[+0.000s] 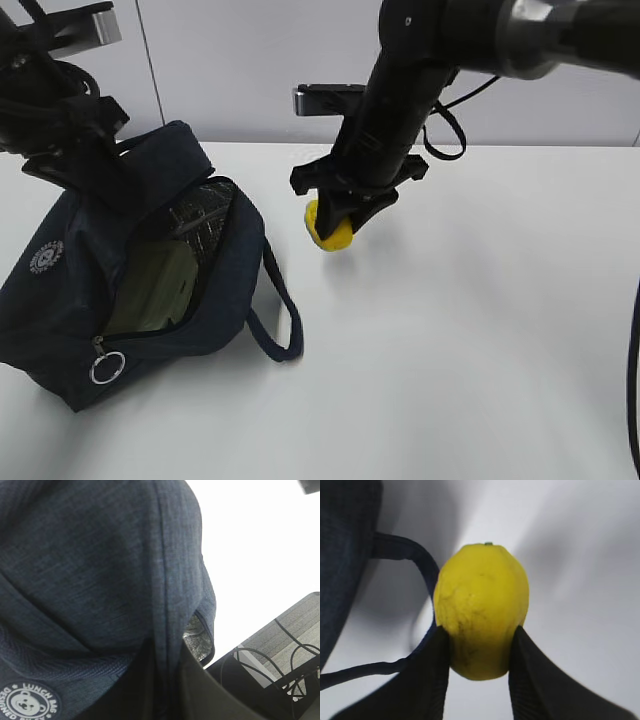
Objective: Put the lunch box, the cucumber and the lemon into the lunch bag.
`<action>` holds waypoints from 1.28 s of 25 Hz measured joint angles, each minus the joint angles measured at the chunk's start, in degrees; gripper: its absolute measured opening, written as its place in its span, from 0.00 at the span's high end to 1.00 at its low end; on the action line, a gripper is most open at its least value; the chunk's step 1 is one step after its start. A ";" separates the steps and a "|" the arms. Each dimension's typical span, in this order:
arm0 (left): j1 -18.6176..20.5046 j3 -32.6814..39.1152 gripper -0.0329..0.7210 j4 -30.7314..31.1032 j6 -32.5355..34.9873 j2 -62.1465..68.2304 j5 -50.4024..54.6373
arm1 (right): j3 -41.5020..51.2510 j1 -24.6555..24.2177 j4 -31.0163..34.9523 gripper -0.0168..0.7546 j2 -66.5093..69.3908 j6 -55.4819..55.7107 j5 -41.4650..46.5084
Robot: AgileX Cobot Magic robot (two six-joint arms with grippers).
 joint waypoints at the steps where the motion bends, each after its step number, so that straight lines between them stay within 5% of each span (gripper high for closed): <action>1: 0.00 0.00 0.94 0.00 0.00 0.00 0.00 | 0.00 -0.49 1.79 0.66 -0.25 -1.07 0.46; 13: 0.00 0.00 0.94 0.00 0.00 0.00 0.00 | 0.98 -2.79 34.18 0.66 -0.77 -17.93 2.19; 25: 0.00 0.00 0.94 -0.36 0.00 0.00 0.00 | 2.14 -0.37 50.01 0.66 3.88 -27.46 -0.33; 32: 0.00 0.00 0.94 -0.36 0.00 0.00 0.00 | 2.14 -0.25 52.98 0.41 5.50 -29.98 -0.66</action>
